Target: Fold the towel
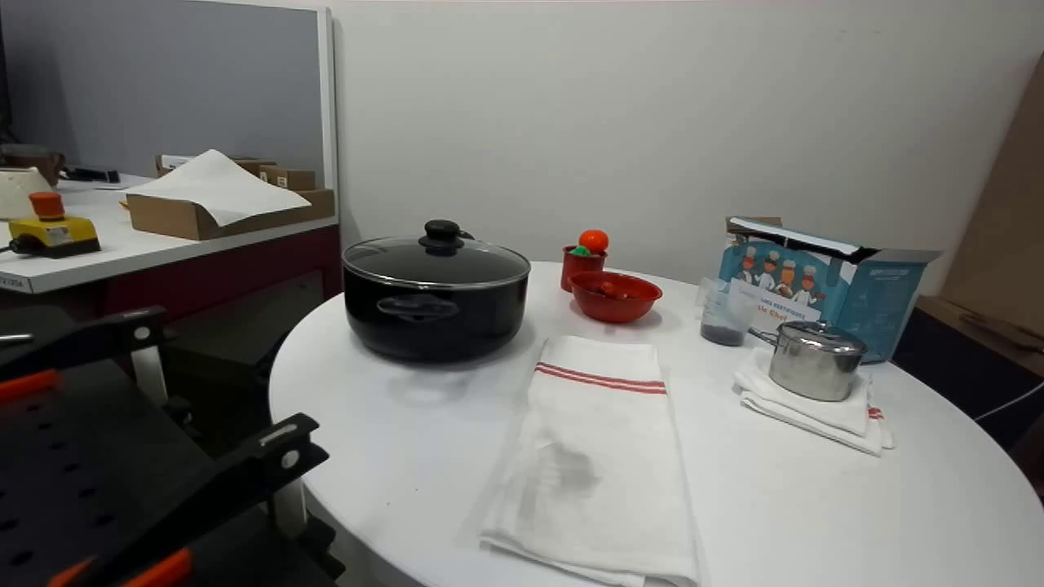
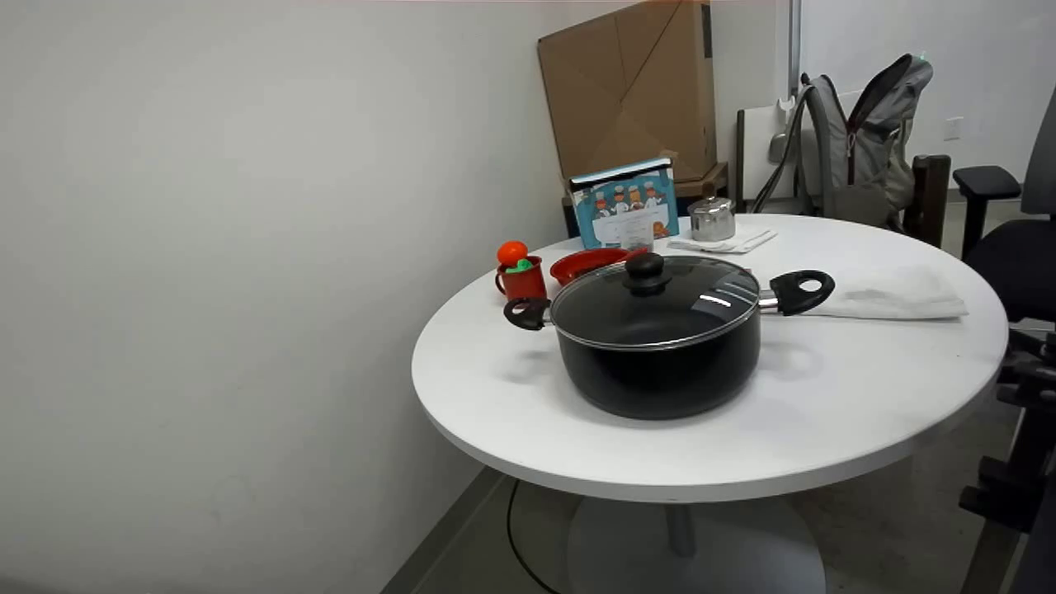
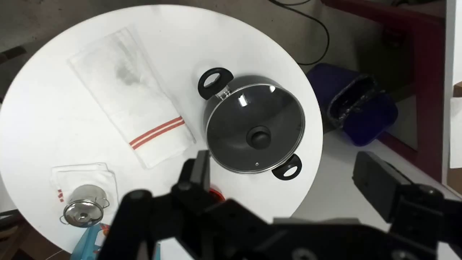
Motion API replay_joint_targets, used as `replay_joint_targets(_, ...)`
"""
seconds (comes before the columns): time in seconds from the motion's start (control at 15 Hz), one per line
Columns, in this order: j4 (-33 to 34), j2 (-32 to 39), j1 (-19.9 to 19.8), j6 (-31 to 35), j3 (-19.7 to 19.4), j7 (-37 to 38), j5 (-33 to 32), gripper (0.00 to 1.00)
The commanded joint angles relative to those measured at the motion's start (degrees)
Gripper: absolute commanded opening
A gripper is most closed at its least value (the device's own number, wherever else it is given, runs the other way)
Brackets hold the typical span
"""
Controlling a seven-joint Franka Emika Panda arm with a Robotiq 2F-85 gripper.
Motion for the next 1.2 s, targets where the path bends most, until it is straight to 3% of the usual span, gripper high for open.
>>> replay_joint_targets(0.0, -3.3, 1.3, -2.1, 7.4, -2.7, -1.0, 1.1, 1.00)
replay_joint_targets(0.33, -8.8, 8.3, -6.4, 17.6, -9.7, -3.6, 0.2, 1.00)
replay_joint_targets(0.6, -9.9, 18.8, -9.4, 24.2, -14.3, -6.0, 0.7, 1.00)
replay_joint_targets(1.13, -8.3, 39.7, -10.2, 33.9, -14.2, -5.8, 3.0, 1.00)
